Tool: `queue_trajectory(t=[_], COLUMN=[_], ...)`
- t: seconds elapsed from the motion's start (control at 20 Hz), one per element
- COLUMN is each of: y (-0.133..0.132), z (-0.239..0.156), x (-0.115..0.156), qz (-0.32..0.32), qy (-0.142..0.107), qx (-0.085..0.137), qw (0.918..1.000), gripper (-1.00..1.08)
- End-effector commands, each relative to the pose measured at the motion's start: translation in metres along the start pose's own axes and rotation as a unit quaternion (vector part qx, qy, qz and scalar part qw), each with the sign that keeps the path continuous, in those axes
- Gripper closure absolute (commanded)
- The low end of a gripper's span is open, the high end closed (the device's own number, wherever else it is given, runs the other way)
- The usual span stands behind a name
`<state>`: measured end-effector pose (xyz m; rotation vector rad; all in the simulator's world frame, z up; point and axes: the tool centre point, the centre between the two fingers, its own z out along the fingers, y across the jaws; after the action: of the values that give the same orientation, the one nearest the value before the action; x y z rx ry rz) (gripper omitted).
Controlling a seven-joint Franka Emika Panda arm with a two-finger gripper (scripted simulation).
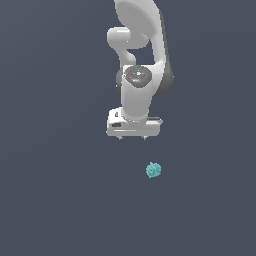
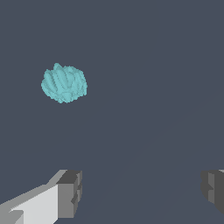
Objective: Pick up the object and move it to a goal position.
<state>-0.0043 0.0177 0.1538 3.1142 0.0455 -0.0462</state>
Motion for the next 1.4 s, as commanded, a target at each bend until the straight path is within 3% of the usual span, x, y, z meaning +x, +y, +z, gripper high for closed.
queue_trajectory(t=[0.0,0.4,0.7,1.0,1.35], y=[-0.001,-0.008,-0.017,-0.027,-0.040], z=[0.001,0.005,0.010,0.017,0.024], x=[0.002,0.011,0.022,0.034,0.048], qz=[0.009,0.065,0.131,0.206,0.291], qy=[0.000,0.001,0.001,0.002,0.002], qx=[0.000,0.003,0.006,0.008,0.011], qw=[1.0000,0.9979,0.9914,0.9786,0.9567], gripper=[-0.92,-0.92,-0.92,-0.92,-0.92])
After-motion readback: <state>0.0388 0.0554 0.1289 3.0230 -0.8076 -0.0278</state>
